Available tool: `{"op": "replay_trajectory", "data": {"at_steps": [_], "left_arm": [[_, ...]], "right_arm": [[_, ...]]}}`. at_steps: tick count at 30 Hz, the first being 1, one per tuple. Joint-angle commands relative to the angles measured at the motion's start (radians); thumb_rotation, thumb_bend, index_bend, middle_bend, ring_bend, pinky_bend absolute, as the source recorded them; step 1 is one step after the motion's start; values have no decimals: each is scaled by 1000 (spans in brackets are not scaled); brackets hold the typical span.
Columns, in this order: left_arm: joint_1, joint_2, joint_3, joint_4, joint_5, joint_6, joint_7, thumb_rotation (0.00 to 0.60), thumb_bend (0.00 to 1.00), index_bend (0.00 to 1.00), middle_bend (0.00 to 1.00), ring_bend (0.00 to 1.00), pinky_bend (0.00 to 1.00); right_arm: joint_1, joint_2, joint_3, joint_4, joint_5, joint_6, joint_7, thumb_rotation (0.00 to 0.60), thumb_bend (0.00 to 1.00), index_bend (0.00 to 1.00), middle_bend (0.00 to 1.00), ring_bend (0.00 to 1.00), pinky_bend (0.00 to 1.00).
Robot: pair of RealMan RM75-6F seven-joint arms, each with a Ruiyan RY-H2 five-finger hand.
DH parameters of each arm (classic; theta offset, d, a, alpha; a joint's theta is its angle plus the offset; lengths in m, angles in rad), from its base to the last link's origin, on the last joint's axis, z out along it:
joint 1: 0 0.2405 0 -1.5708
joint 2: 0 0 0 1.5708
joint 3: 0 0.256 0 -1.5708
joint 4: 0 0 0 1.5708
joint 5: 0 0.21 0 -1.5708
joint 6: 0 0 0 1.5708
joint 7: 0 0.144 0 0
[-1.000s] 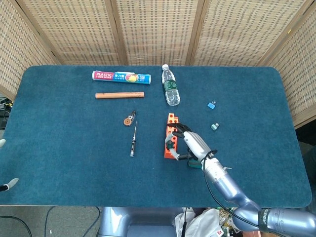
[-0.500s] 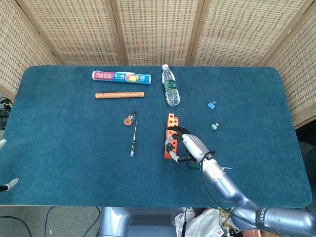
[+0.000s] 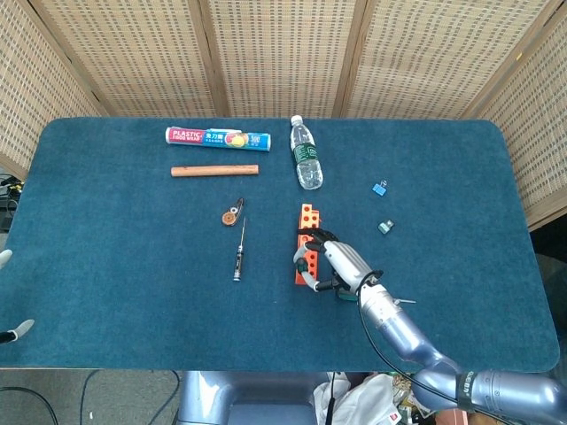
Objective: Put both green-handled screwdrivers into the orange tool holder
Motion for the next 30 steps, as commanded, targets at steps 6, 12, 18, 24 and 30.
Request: {"op": "replay_trajectory", "data": {"at_steps": [6,12,18,24,30], "left_arm": [[-2,-2,2,0,1,-3,4,600,0,0,0,0,0],[-1,-1,2,-1,2,-2,2,600,0,0,0,0,0],[1,1,3,-1,5,2,-1,600,0,0,0,0,0],[3,1,2,0,3,6,-3,600,0,0,0,0,0],[6,4,5,-1,14,11,-10,600,0,0,0,0,0]], "right_arm": [[9,11,-7,6,6,-23,-18,600,428,455,63,0,0],[13,14,-9,4,10,-32,-24,600,382,413,54,0,0],[18,22,-8,-5,16,-46,-25,600,324,369,42,0,0],[12,37,6,-26,17,-37,-5,600,310,310,32,0,0],[-40,95,-1,-78,-33,67,-49,600,237,305,0,0,0]]}}
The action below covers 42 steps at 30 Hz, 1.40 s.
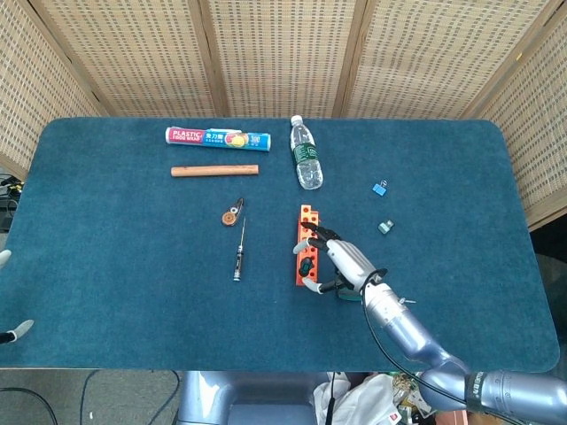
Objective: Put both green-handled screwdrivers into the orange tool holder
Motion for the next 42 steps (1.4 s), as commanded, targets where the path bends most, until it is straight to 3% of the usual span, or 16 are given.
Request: {"op": "replay_trajectory", "data": {"at_steps": [1,6,10,16,24,30,42], "left_arm": [[1,2,2,0,6,3,-4,600,0,0,0,0,0],[5,6,8,-2,25,9,-12,600,0,0,0,0,0],[8,9,14,-2,41,16,-17,600,0,0,0,0,0],[18,12,24,-2,73,35,-26,600,0,0,0,0,0],[38,21,36,8,117,76,-58,600,0,0,0,0,0],[37,28,37,10,112,70,-83,600,0,0,0,0,0],[34,32,32,13,98,61,-94,600,0,0,0,0,0]], "right_arm": [[-44,38,-19,-29,-31,97,-76,600,217,301,0,0,0],[-91,78,-90,-82,79,237,-361,600,140,249,0,0,0],[-110,80,-135,-115,116,285,-470,600,21,248,0,0,0],[-141,24,-199,-118,100,325,-557,600,0,248,0,0,0],[-142,-165,-180,-23,102,379,-641,600,0,261,0,0,0],[-130,-253,-174,57,124,380,-709,600,3,331,0,0,0],[-135,-289,-182,147,132,366,-770,600,83,371,0,0,0]]}}
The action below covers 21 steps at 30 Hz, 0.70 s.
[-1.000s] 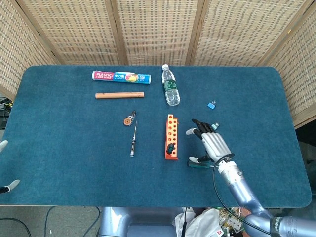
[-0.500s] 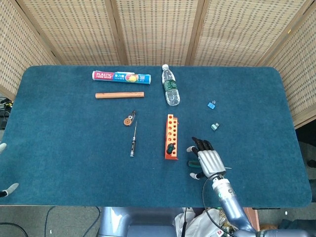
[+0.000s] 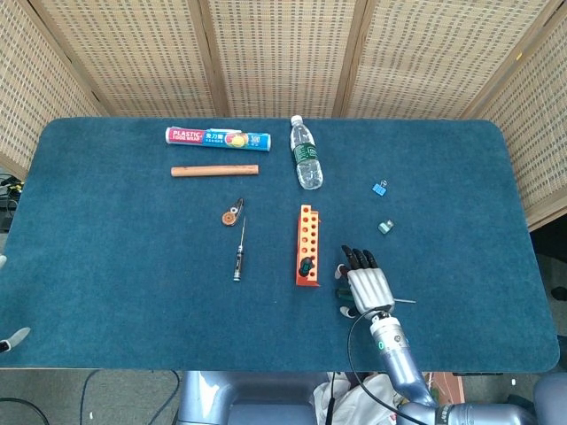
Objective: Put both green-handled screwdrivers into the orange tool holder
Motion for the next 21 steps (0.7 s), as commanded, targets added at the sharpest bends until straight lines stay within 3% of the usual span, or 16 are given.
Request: {"op": "replay_trajectory", "data": {"at_steps": [1,8,21], "left_arm": [[-2,0,-1,-1,-2,-4,1,600,0,0,0,0,0],[-5,-2,1,-2,4,-7,6,600,0,0,0,0,0],[-6,-5,1,-5,0,-12,19,600,0,0,0,0,0]], "right_arm": [[-5,3,-3,6,5,-4,-5,600,84,372,0,0,0],[-14,2,-14,42,14,-25,-19,600,127,388,0,0,0],[-16,-9,17,60,29,-53,-12,600,205,427,0,0,0]]}}
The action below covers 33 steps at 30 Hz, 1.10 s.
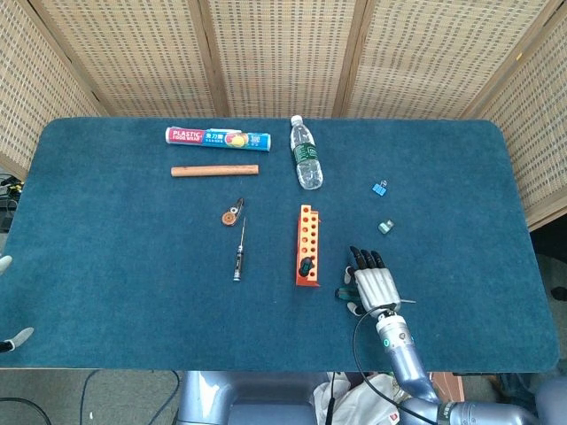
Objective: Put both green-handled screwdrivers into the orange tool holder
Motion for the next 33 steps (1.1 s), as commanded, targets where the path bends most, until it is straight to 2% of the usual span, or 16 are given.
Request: {"op": "replay_trajectory", "data": {"at_steps": [1,11,18,25,33], "left_arm": [[-1,0,0,0,0,-1,1,600,0,0,0,0,0],[-3,0,-2,2,-8,-8,-1,600,0,0,0,0,0],[-6,-1,-2,1,-11,-12,7,600,0,0,0,0,0],[-7,-5,0,-3,-10,-16,18,600,0,0,0,0,0],[-9,-6,3,-6,-7,-22,27,600,0,0,0,0,0]], "right_arm": [[2,-5,4,1,10,-6,-9,600,208,427,0,0,0],[11,-27,21,24,61,-21,-43,600,238,438,0,0,0],[11,-29,29,36,75,-35,-28,600,289,522,0,0,0],[-9,-11,34,13,9,-19,44,600,307,601,0,0,0],[-43,40,76,-60,-112,21,206,600,336,628,37,0,15]]}}
